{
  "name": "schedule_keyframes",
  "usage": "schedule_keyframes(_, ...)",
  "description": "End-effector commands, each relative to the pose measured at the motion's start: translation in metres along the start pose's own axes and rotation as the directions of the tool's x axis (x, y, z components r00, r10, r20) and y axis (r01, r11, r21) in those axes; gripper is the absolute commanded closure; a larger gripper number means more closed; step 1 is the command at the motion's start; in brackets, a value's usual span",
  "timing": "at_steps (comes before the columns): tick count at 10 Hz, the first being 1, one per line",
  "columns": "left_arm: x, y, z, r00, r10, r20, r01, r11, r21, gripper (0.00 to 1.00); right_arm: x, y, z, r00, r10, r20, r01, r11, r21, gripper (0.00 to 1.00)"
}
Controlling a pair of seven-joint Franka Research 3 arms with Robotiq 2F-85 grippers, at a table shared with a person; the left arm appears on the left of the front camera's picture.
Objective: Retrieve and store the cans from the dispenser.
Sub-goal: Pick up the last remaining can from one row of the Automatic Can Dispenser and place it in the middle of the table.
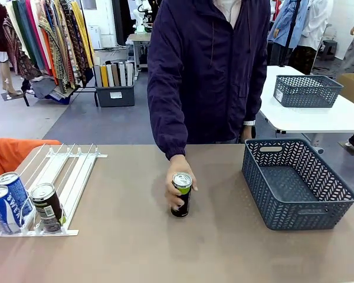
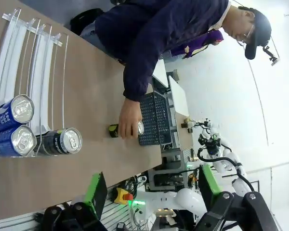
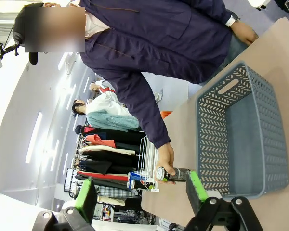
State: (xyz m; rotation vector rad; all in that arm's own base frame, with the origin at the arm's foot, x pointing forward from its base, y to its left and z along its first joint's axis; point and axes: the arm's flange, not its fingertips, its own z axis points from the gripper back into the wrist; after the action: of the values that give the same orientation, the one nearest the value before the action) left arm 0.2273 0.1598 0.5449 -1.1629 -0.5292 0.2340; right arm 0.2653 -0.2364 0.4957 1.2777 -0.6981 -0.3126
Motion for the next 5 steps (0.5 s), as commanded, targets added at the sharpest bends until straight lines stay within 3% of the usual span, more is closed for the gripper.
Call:
schedule_keyframes(1,0.0026,0.0011,0.0022,1.000,-0.021,0.007,0.021,0.999,-0.025,0.00,0.0024,0.0017,-0.0006,1.000,0.024,0.011,-0.024,1.000,0.017,0.00)
schedule_keyframes(5,0.0026,0.0011,0.0022,1.000,-0.021,0.007,0.021,0.999,-0.025,0.00,0.0024,0.0017,-0.0006,1.000,0.024,0.011,-0.024,1.000,0.017,0.00)
